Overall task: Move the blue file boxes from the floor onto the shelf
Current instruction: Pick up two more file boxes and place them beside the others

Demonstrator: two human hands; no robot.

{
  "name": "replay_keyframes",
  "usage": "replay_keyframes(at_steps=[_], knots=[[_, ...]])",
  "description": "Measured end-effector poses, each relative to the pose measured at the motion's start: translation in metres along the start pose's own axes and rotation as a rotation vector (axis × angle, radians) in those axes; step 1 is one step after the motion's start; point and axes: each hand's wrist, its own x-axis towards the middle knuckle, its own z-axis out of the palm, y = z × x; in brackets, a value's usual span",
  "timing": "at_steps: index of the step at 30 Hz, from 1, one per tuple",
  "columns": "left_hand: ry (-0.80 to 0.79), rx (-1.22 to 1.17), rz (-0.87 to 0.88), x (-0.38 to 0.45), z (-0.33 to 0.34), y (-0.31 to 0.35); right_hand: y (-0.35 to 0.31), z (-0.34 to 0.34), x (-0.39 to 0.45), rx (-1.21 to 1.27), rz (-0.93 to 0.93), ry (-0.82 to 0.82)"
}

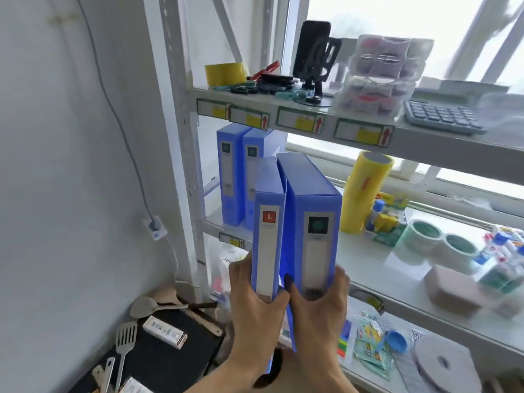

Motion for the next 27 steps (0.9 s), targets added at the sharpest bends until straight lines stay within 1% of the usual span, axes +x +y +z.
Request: replay_keyframes(at_steps=[3,6,10,14,18,21,27], knots=[[-0.04,0.014,0.016,0.015,0.029,-0.002,0.004,-0.007,0.026,0.021,0.012,0.048],[-0.06,-0.002,0.048,0.038,0.054,-0.009,0.009,0.001,0.055,0.041,0.029,0.091],[-0.069,-0.01,0.077,0.08,0.078,-0.02,0.02,0.026,0.092,0.08,0.062,0.159],[-0.077,-0.008,0.052,0.127,0.1,-0.035,0.028,0.059,0.134,0.094,0.092,0.204],[-0.098,0.016,0.069,0.171,0.113,-0.05,0.032,0.09,0.166,0.101,0.078,0.21],[-0.143,0.014,0.061,0.2,0.117,-0.068,0.04,0.111,0.183,0.11,0.088,0.219],[-0.248,0.037,0.099,0.236,0.121,-0.098,0.059,0.136,0.191,0.12,0.114,0.241]])
